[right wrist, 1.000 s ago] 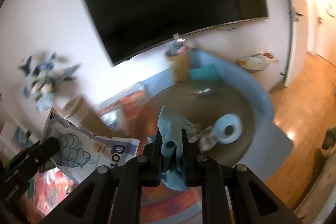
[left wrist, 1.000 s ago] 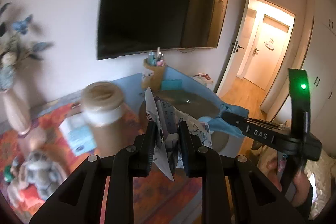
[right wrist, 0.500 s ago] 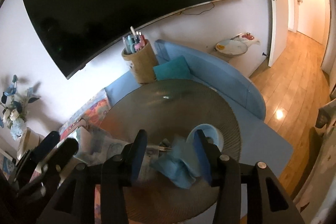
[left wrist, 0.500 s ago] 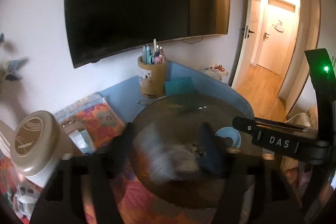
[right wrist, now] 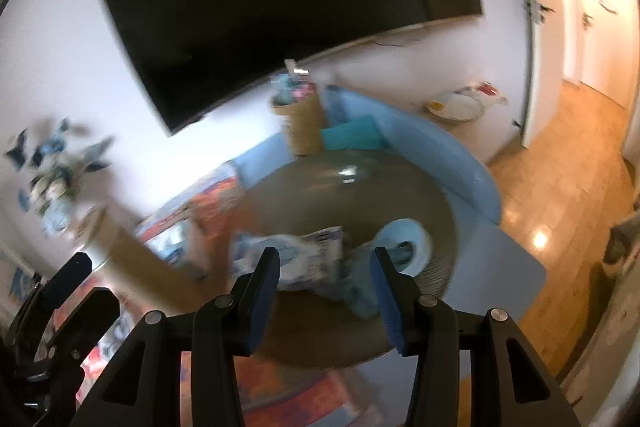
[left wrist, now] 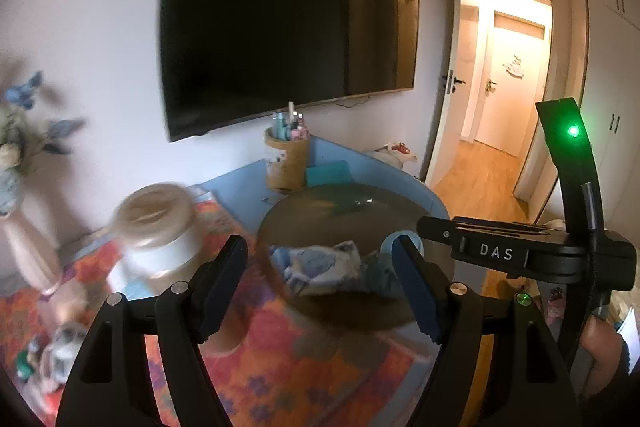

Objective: Organize soft objects
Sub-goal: 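Swing both open grippers back over the floral table, then grasp the purple wipes pack with the left gripper while the right grasps the coral pouch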

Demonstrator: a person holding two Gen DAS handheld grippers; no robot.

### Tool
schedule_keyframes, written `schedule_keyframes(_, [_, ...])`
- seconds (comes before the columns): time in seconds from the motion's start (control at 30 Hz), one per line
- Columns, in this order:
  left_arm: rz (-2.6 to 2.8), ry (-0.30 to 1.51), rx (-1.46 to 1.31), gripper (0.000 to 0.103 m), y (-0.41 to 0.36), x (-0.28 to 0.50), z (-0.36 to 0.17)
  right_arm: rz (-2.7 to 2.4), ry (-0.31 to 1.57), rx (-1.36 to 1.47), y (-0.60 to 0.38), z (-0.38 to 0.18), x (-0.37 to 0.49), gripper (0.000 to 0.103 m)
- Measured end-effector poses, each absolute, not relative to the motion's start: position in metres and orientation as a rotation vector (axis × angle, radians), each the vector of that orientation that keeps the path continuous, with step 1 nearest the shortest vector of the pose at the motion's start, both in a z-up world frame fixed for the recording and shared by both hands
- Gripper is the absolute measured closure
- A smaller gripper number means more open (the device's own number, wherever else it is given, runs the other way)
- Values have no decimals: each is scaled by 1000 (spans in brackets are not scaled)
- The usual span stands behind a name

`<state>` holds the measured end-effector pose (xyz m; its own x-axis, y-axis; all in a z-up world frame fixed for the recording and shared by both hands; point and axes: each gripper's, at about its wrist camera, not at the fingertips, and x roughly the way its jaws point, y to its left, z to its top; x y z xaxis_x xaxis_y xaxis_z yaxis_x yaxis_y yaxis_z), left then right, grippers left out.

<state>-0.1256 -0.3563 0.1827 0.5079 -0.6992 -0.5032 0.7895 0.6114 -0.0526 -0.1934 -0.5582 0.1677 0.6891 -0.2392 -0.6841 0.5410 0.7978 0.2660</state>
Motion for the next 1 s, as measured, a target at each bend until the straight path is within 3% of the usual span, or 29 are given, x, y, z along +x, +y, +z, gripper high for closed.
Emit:
schedule_keyframes(0.73, [-327,459,134,27,-63,-100,233,19,684,185,-311,209,-136,56])
schedule_keyframes(0.83, [-253,481,161,20,-29,-89,226,93,721,196,-285,200,-118,56])
schedule_keyframes(0.93, [-209,533,164,20,0,-73,207,190,767,220,-256,182,-98,47])
schedule_keyframes(1.0, [-171,595,147,20,19,-55,184,259,819,221,-233,163,-86,47])
